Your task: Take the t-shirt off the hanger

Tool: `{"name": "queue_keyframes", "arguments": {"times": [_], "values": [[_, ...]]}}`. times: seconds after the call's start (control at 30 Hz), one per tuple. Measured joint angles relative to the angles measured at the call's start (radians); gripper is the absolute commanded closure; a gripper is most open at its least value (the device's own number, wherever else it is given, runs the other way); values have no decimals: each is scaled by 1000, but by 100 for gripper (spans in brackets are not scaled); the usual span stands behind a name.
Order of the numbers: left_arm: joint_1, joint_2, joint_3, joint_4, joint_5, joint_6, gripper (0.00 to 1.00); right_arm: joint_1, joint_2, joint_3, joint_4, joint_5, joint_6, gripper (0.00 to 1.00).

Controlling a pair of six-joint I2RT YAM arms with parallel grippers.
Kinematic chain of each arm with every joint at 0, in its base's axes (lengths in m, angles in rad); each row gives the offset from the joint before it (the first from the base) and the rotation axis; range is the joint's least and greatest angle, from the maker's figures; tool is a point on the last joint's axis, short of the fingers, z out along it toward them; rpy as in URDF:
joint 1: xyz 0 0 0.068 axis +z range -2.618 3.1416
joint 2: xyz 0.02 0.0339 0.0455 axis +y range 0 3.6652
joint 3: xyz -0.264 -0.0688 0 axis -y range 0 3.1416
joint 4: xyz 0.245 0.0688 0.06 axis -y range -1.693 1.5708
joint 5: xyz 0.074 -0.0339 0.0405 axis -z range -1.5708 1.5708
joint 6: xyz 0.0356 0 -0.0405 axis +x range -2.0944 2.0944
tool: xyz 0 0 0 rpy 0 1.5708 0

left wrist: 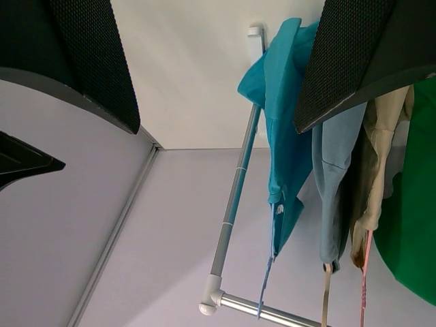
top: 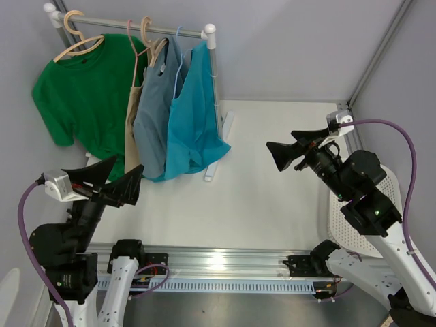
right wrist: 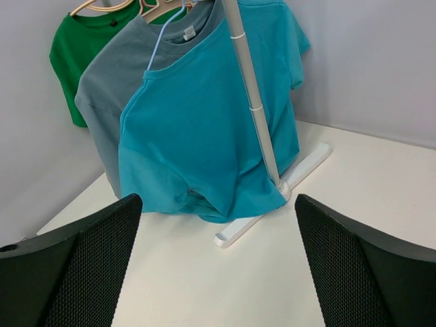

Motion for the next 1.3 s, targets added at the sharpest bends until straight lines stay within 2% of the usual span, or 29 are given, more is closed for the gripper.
{"name": "queue_keyframes", "arguments": {"times": [0.2, 0.37, 0.43, 0.53, 0.67, 0.87, 0.93, 0.97, 1.03, 1.3], "values": [[0, 4, -7, 9, 0, 1, 0, 0, 0, -13, 0, 15, -1, 1], [0, 10, -100, 137, 48, 26, 0, 0, 7, -21, -1, 15, -5, 0], [0, 60, -114, 172, 108, 25, 1, 0, 14, -22, -1, 15, -5, 1], [-34, 230, -55, 245, 191, 24, 0, 0, 31, -22, -2, 14, -5, 0], [-102, 470, 103, 253, 184, 52, 1, 0, 37, -22, -8, 3, -4, 1], [-209, 818, 524, 163, 70, 181, 1, 0, 16, -23, -10, -1, -3, 1], [-224, 917, 642, 121, 45, 208, 2, 0, 7, -25, -11, -1, -3, 0], [-229, 965, 690, 108, 31, 217, 6, 0, 3, -26, -12, -1, -3, 1], [-235, 1044, 755, 76, 9, 229, 10, 0, 1, -26, -14, -1, -3, 0], [-294, 1322, 982, -76, -185, 281, 11, 0, -6, -28, -38, -1, -3, 1]]}}
